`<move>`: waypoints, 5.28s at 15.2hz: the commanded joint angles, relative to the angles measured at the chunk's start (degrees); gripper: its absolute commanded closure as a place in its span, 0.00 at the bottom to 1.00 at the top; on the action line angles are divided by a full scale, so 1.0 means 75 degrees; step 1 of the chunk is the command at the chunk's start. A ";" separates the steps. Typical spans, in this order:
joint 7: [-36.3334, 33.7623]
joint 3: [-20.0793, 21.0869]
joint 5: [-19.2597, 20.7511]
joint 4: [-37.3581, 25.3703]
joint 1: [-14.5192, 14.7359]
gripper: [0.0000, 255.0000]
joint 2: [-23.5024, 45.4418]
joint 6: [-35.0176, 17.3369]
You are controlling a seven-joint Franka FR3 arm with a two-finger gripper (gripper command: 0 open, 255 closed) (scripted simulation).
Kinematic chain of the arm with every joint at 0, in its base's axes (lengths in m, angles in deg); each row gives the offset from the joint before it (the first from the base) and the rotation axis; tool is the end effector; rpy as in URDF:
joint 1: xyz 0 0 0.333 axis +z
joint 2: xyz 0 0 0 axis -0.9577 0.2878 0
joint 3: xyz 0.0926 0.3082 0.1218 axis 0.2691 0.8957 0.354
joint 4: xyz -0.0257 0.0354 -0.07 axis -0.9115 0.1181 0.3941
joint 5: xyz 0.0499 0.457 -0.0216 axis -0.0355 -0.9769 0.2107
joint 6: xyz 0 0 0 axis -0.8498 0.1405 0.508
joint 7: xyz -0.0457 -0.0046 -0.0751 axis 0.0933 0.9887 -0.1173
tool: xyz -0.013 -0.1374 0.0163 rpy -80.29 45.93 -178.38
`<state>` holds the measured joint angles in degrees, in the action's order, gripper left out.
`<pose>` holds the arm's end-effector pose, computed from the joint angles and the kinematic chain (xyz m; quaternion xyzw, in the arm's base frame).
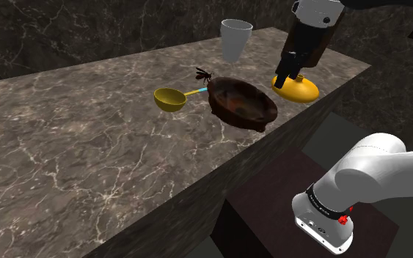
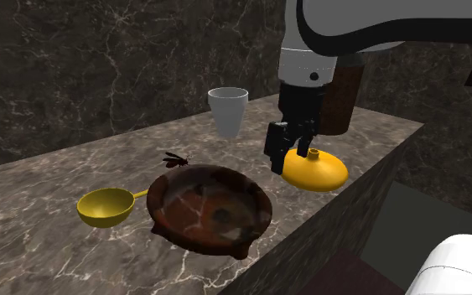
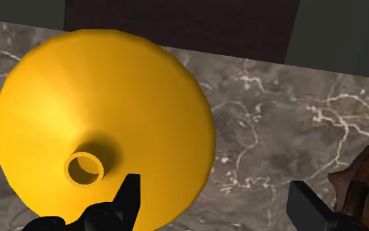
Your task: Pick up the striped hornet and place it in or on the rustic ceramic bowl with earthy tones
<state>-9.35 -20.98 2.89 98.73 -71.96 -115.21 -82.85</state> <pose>0.3479 0.0486 0.5854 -0.9976 -0.0670 -0.0036 0.0158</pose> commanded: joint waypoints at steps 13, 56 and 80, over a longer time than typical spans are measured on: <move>-0.1792 0.0931 -0.1096 -0.2234 0.0067 0.00 0.3032 -0.1037; -0.2907 0.1347 -0.1249 -0.4405 0.0148 1.00 0.4865 -0.0951; -0.3545 0.1391 -0.1182 -0.7120 0.0183 1.00 0.5228 0.1328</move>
<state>-35.77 -10.56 -5.51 43.73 -70.64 -74.17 -73.03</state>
